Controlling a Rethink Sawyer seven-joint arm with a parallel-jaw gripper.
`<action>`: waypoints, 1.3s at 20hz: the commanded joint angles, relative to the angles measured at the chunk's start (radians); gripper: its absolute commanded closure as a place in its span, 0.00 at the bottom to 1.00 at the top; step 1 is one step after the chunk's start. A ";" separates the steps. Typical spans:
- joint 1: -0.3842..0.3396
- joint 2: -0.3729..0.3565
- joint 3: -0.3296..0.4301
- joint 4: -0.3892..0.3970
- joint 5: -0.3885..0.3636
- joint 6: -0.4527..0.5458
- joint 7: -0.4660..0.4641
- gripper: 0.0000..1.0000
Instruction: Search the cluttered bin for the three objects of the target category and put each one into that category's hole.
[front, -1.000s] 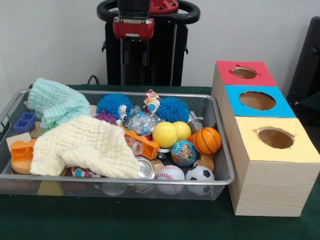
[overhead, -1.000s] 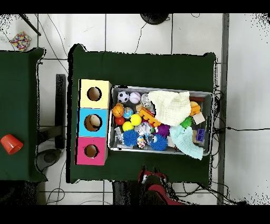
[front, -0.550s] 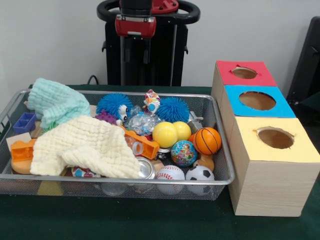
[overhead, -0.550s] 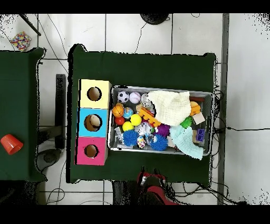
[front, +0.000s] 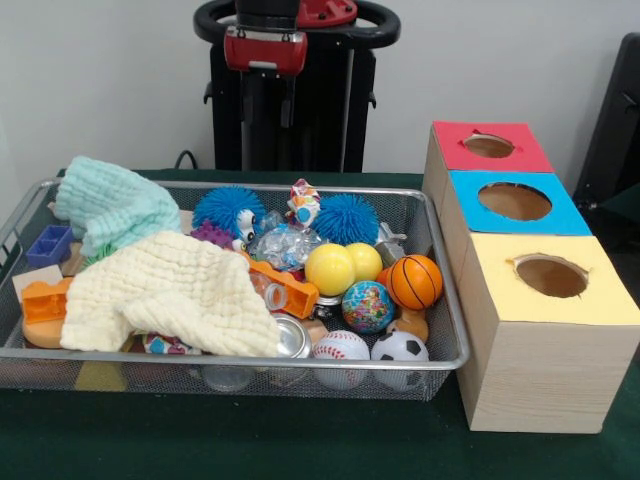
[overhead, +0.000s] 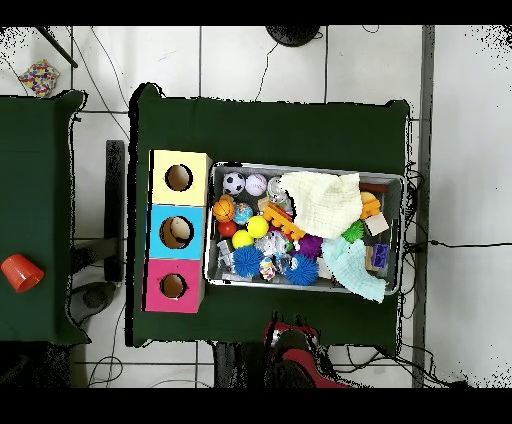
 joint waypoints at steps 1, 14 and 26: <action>0.003 0.098 0.103 -0.235 0.084 0.076 0.169 0.00; -0.017 0.203 0.193 -0.346 0.125 -0.005 0.226 0.00; 0.073 0.192 0.168 -0.412 0.242 0.050 0.201 0.00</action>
